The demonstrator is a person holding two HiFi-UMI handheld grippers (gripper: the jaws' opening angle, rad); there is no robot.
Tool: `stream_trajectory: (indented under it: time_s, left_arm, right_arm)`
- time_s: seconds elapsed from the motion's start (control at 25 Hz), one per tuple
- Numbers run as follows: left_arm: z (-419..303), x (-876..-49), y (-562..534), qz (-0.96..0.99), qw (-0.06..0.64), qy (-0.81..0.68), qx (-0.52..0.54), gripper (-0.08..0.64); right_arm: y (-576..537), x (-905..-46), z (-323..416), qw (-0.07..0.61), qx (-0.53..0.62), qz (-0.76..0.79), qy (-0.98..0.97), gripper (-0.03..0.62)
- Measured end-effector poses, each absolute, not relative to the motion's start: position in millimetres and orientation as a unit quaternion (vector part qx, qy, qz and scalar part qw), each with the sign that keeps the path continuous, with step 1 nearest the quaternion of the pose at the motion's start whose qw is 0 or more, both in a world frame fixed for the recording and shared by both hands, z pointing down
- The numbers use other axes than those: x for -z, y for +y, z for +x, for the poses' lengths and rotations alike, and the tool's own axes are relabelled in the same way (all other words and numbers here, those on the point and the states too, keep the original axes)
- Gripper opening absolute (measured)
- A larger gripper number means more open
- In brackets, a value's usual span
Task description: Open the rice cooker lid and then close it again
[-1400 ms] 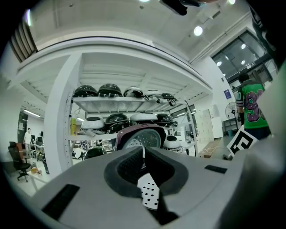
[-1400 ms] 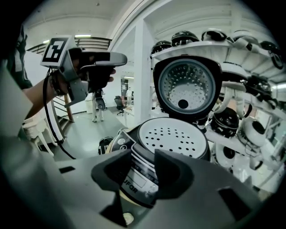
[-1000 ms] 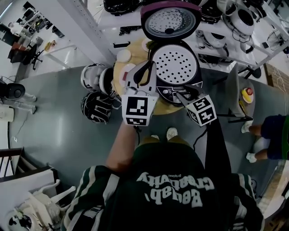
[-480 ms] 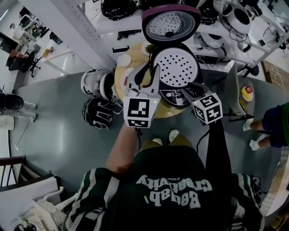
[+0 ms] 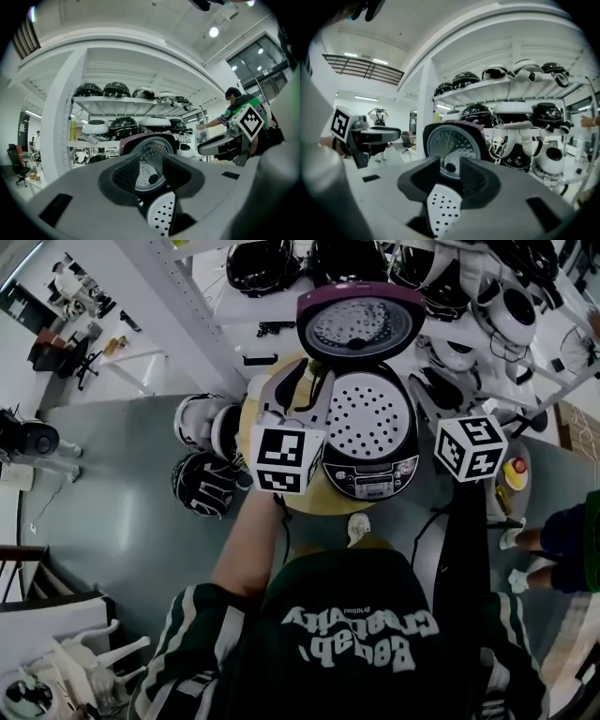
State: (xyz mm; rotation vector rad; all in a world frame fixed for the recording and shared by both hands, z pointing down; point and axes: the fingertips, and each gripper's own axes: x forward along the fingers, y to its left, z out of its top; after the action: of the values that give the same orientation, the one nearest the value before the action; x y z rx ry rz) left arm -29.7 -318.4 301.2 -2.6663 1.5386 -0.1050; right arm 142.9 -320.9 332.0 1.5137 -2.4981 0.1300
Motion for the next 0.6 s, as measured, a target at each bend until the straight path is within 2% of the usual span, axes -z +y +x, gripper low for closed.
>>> stream_trajectory:
  time_s: [0.44, 0.6]
  left_arm:
    - [-34, -263, -408, -0.840, 0.001, 0.543, 0.013, 0.160]
    - [-29, -251, -435, -0.842, 0.003, 0.540, 0.022, 0.170]
  right_arm:
    - [-425, -260, 161, 0.023, -0.031, 0.481, -0.876, 0.119]
    - [-453, -254, 161, 0.023, -0.049, 0.463, -0.885, 0.164]
